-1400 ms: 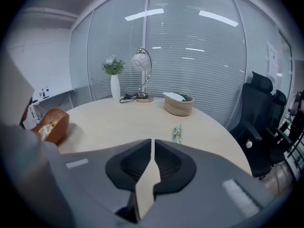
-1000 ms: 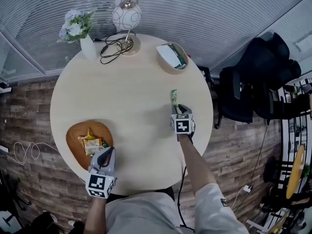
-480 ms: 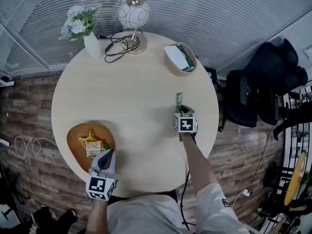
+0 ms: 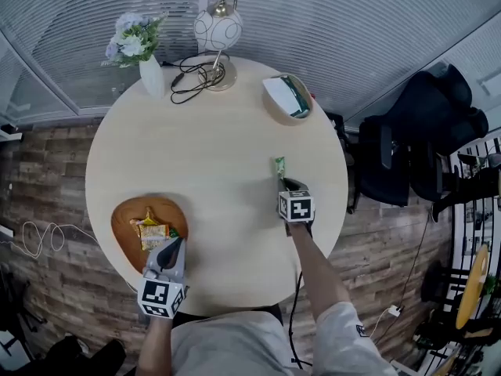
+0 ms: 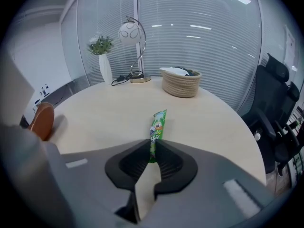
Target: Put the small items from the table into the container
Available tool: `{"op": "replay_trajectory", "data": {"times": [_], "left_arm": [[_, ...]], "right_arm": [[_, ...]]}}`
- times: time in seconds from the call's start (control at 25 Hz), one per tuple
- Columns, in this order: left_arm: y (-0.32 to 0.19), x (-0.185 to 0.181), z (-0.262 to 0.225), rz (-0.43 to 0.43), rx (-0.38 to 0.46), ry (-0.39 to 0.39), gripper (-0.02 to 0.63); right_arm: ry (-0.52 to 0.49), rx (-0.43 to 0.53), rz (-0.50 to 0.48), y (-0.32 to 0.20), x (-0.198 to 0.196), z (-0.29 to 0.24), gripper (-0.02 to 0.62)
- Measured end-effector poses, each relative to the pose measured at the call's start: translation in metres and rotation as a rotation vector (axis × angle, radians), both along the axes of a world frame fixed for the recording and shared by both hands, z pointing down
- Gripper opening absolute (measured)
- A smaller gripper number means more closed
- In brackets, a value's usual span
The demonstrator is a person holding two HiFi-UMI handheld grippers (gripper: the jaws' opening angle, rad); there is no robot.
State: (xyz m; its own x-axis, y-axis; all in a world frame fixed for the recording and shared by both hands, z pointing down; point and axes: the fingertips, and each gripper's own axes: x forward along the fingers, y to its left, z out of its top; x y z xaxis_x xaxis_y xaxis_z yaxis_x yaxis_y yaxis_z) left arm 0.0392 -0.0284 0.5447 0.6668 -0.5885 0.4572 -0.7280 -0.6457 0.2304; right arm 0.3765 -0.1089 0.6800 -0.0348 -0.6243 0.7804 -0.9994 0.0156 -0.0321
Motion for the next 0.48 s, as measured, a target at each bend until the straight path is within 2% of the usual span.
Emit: {"op": "replay_trajectory", "data": {"times": [0.12, 0.2, 0.48], "left_arm": [[0.002, -0.005, -0.006, -0.001, 0.011, 0.010, -0.005], [0.002, -0.010, -0.008, -0.007, 0.020, 0.019, -0.005], [0.000, -0.045, -0.006, -0.059, 0.027, 0.031, -0.005]], "right_arm": [[-0.033, 0.048, -0.030, 0.006, -0.026, -0.019, 0.034], [-0.050, 0.081, -0.092, 0.009, -0.054, -0.033, 0.034], [-0.131, 0.191, -0.355, 0.017, -0.195, -0.086, 0.034]]}}
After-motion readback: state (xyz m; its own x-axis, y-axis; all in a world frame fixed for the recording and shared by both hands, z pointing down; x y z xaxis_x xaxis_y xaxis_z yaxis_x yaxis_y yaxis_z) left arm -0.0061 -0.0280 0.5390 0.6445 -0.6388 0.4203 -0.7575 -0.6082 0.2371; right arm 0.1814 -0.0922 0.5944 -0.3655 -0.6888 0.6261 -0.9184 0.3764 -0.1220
